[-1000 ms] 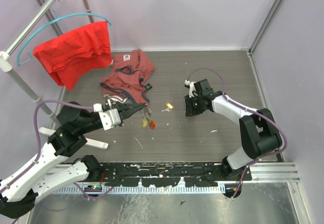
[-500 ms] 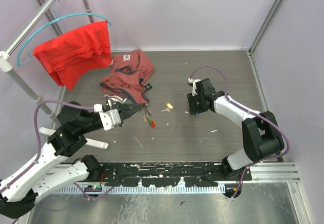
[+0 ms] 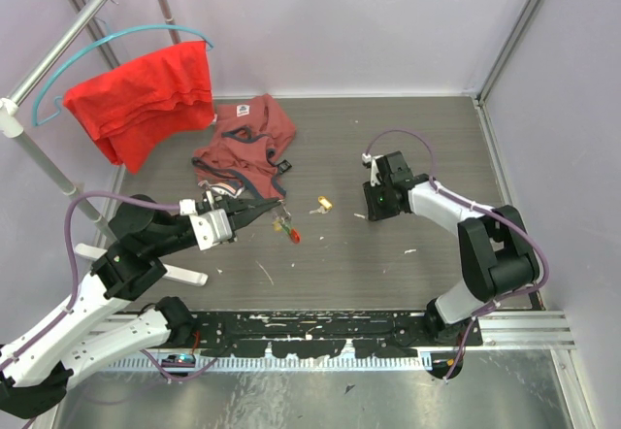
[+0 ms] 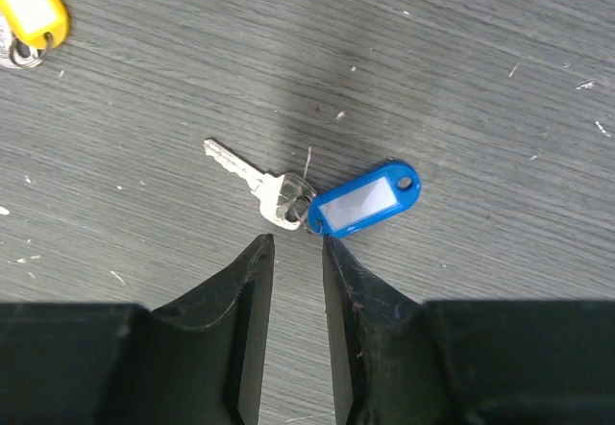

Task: Put the keys on the keyring

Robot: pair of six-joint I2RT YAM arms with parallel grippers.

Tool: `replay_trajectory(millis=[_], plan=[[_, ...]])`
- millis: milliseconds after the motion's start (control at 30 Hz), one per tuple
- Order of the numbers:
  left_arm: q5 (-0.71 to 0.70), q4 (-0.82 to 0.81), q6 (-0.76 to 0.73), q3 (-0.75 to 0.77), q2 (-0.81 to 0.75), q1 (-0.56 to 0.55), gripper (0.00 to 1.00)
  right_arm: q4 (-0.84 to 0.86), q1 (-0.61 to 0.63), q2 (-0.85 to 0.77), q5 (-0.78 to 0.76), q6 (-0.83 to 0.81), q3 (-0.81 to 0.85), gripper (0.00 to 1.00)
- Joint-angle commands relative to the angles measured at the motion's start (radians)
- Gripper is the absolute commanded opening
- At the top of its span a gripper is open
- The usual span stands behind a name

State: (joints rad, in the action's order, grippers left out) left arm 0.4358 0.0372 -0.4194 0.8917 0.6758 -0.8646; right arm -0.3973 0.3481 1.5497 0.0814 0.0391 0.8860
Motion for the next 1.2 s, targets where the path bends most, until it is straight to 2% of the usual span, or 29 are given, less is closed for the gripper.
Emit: replay_trajectory(millis=[0,600,733,933,1167], plan=[[0.009,-0.019,-0.014,0.016,-0.016,0.005,0.00,0.007,-0.007,0.004,-0.014,-0.015,0.016,0.33],[0.012,-0.020,-0.019,0.010,-0.016,0.005,0.00,0.037,-0.014,0.049,0.026,-0.025,0.037,0.22],[0.012,-0.020,-0.020,0.010,-0.015,0.005,0.00,0.040,-0.015,0.049,0.027,-0.026,0.039,0.22],[0.012,-0.020,-0.021,0.008,-0.016,0.004,0.00,0.047,-0.014,0.035,0.014,-0.027,0.038,0.28],[0.014,-0.020,-0.021,0.007,-0.019,0.004,0.00,0.065,-0.015,0.032,0.020,-0.025,0.034,0.25]])
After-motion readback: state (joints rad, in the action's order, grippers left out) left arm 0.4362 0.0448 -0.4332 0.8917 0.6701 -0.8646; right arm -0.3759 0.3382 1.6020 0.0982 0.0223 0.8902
